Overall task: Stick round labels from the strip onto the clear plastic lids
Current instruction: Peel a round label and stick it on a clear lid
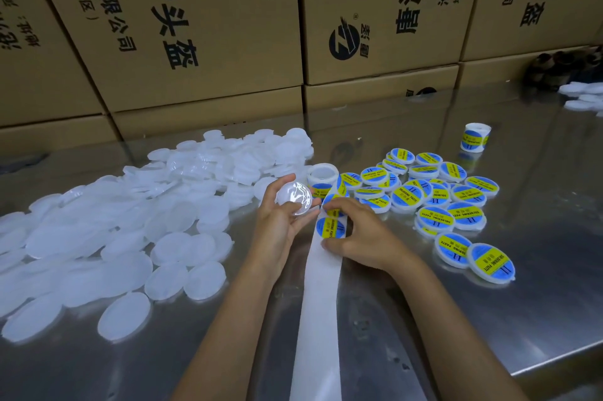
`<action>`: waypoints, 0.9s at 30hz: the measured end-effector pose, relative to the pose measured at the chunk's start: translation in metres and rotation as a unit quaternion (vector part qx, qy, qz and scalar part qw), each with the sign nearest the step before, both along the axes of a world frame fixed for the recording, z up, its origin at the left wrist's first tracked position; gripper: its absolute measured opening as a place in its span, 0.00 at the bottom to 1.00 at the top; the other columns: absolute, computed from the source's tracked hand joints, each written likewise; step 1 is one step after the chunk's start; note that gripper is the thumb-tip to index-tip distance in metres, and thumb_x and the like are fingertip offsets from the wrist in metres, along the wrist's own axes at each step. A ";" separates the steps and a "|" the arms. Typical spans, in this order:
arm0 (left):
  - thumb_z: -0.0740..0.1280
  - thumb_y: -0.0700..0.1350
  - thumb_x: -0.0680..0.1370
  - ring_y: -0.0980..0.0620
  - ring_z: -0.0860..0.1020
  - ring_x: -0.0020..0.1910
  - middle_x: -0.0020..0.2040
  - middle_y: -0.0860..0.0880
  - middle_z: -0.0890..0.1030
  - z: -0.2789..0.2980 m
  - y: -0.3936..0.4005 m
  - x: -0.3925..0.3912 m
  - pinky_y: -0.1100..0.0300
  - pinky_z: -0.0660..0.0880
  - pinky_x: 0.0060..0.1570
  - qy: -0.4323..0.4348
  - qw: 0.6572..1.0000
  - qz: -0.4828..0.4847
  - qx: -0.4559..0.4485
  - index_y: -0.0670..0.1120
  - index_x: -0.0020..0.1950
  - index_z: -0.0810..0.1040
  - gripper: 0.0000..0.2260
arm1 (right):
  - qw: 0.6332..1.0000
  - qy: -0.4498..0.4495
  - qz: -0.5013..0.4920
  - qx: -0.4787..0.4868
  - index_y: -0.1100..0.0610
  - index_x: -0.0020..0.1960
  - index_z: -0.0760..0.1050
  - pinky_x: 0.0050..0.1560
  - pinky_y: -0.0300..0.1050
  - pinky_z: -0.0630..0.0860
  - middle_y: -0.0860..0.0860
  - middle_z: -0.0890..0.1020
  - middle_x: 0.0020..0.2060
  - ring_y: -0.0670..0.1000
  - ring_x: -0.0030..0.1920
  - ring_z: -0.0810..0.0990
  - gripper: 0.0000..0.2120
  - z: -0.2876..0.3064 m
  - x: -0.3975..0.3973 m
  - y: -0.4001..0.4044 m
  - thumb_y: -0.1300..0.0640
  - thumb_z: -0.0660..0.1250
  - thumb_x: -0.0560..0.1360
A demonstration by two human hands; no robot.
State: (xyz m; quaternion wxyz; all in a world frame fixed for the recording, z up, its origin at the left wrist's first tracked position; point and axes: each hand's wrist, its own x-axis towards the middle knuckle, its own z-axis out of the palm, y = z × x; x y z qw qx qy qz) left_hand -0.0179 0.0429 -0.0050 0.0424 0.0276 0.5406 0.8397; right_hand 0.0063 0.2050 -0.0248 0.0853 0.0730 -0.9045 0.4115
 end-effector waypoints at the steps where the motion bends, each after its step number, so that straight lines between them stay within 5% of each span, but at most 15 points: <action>1: 0.56 0.28 0.80 0.41 0.85 0.53 0.58 0.37 0.82 -0.001 0.000 0.000 0.54 0.82 0.54 0.002 1.000 0.002 -0.008 0.49 0.64 0.77 0.21 | 1.000 -0.004 0.000 0.008 0.50 0.66 0.73 0.61 0.38 0.65 0.46 0.74 0.60 0.47 0.63 0.68 0.26 0.000 0.001 -0.001 0.56 0.75 0.69; 6: 0.54 0.28 0.79 0.42 0.85 0.54 0.63 0.37 0.79 -0.003 0.005 -0.001 0.57 0.82 0.52 0.011 0.999 -0.004 -0.044 0.49 0.65 0.76 0.23 | 0.999 0.030 -0.006 0.020 0.52 0.60 0.78 0.63 0.42 0.68 0.46 0.77 0.55 0.47 0.57 0.71 0.17 0.002 0.004 -0.006 0.57 0.73 0.72; 12: 0.55 0.28 0.79 0.45 0.85 0.53 0.63 0.42 0.79 -0.006 0.005 -0.001 0.59 0.82 0.49 0.025 0.998 -0.001 -0.058 0.49 0.65 0.77 0.23 | 0.999 0.027 0.006 0.015 0.52 0.60 0.78 0.60 0.41 0.71 0.42 0.77 0.51 0.47 0.56 0.74 0.18 0.001 0.002 -0.005 0.58 0.74 0.70; 17: 0.54 0.28 0.78 0.48 0.86 0.48 0.63 0.47 0.77 -0.008 0.008 0.000 0.47 0.82 0.55 0.060 0.991 0.004 -0.119 0.53 0.63 0.76 0.24 | 1.000 0.015 0.007 -0.026 0.46 0.58 0.74 0.62 0.46 0.74 0.45 0.80 0.55 0.47 0.59 0.76 0.21 0.001 0.001 -0.005 0.59 0.76 0.70; 27: 0.53 0.28 0.78 0.49 0.81 0.60 0.62 0.60 0.73 -0.011 0.010 -0.001 0.56 0.82 0.52 0.089 0.983 0.016 -0.158 0.56 0.62 0.75 0.26 | 0.998 0.014 0.005 -0.054 0.46 0.54 0.72 0.57 0.43 0.75 0.45 0.81 0.50 0.44 0.54 0.78 0.20 0.000 0.000 -0.004 0.60 0.77 0.69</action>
